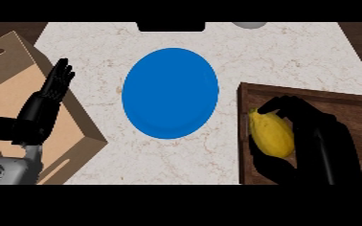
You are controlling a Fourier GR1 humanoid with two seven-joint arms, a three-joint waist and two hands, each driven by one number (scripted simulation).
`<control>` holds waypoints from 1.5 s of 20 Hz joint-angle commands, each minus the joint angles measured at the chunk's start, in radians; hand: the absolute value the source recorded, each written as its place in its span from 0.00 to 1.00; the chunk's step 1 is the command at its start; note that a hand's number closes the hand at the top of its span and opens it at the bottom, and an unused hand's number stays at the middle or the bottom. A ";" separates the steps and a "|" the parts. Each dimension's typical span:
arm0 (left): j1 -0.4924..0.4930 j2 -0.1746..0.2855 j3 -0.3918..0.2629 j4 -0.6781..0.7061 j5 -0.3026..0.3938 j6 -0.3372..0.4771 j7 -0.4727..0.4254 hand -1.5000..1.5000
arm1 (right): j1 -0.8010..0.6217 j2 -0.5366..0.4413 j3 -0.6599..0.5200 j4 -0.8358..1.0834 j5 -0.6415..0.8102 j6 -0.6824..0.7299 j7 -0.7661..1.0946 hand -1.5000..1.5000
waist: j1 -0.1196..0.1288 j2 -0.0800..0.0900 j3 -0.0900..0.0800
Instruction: Pick the lemon from the tray and place it in the plate
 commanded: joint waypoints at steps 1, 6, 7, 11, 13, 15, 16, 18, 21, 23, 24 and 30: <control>0.068 -0.052 -0.048 0.080 -0.012 -0.008 0.001 0.50 | -0.137 0.103 0.032 0.114 -0.012 0.052 0.018 1.00 | 0.019 0.021 -0.029; 0.029 -0.051 -0.018 0.134 0.001 -0.020 0.003 0.50 | -0.251 0.243 0.062 0.243 -0.024 0.070 0.041 1.00 | 0.008 0.023 -0.029; 0.057 -0.065 -0.059 0.074 -0.016 -0.013 0.013 0.50 | -0.312 0.273 0.018 0.321 -0.049 0.075 0.041 1.00 | 0.028 0.023 -0.029; 0.041 -0.082 -0.062 0.080 -0.031 0.014 0.032 0.50 | -0.386 0.371 0.044 0.503 -0.013 0.024 -0.001 1.00 | 0.025 0.024 -0.028; 0.044 -0.068 -0.054 0.088 -0.024 -0.015 0.020 0.50 | -0.429 0.429 0.035 0.583 -0.009 -0.005 -0.008 1.00 | 0.027 0.025 -0.028; 0.085 -0.069 -0.054 0.074 -0.036 -0.016 -0.020 0.50 | -0.420 0.472 0.051 0.657 0.002 -0.039 -0.018 1.00 | 0.029 0.024 -0.028; 0.059 -0.076 -0.044 0.090 -0.033 -0.004 -0.004 0.50 | -0.460 0.484 0.034 0.699 0.002 -0.030 -0.021 1.00 | 0.023 0.025 -0.028; 0.020 -0.059 -0.034 0.081 -0.005 -0.036 0.035 0.50 | -0.492 0.500 0.028 0.811 -0.010 -0.114 -0.041 1.00 | 0.036 0.031 -0.028; -0.004 -0.057 -0.021 0.112 -0.009 -0.032 0.037 0.50 | -0.498 0.502 -0.036 0.834 -0.069 -0.304 -0.023 1.00 | 0.028 0.033 -0.027; -0.010 -0.073 -0.051 0.094 -0.017 -0.030 0.061 0.50 | -0.518 0.503 -0.026 0.937 -0.079 -0.356 -0.007 0.00 | 0.036 0.033 -0.027; 0.046 -0.068 -0.047 0.096 -0.037 -0.024 0.009 0.50 | -0.528 0.503 -0.015 0.968 -0.078 -0.343 0.002 0.00 | 0.038 0.028 -0.028; 0.025 -0.086 -0.047 0.092 -0.038 -0.026 0.011 0.50 | -0.611 0.504 -0.013 1.070 -0.205 -0.490 0.018 0.00 | 0.051 0.030 -0.027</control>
